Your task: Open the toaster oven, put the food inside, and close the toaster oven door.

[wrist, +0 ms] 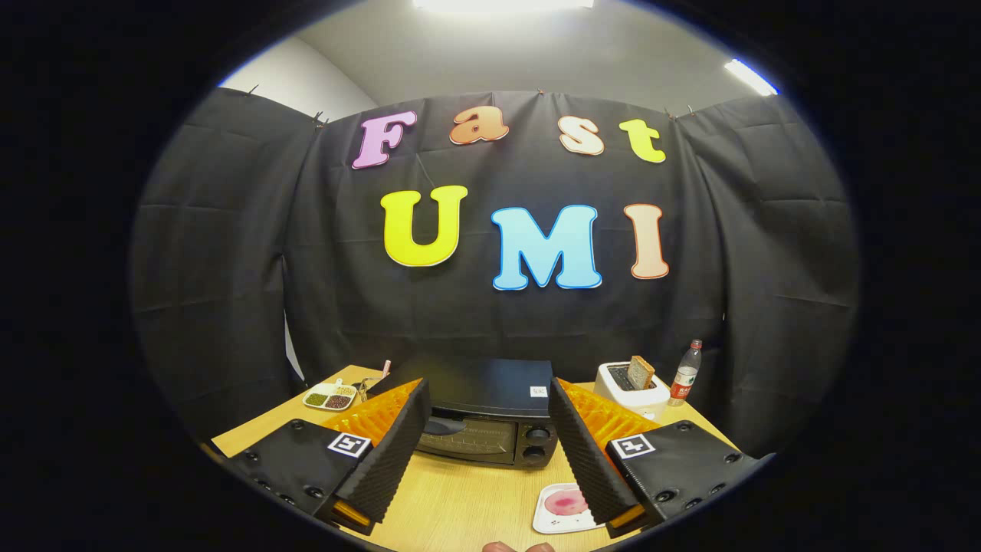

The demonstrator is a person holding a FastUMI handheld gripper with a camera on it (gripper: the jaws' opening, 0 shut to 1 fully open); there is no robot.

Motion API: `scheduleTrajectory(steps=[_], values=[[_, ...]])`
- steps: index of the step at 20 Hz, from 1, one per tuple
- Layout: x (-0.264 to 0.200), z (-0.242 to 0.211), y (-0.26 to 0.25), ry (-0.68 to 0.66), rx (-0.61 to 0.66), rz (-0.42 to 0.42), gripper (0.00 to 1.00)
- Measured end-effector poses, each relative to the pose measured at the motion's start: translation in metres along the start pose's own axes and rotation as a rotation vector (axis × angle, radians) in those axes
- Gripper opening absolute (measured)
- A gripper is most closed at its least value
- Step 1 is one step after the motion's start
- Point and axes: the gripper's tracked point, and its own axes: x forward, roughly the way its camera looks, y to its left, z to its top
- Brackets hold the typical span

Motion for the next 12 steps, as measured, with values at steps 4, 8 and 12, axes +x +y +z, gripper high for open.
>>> scheduleTrajectory(steps=[4,8,12], values=[[0.007,0.004,0.004,0.009,-0.024,-0.003,0.98],[0.023,-0.003,0.008,0.033,-0.031,-0.013,0.98],[0.055,-0.019,0.017,0.083,-0.01,-0.033,0.98]])
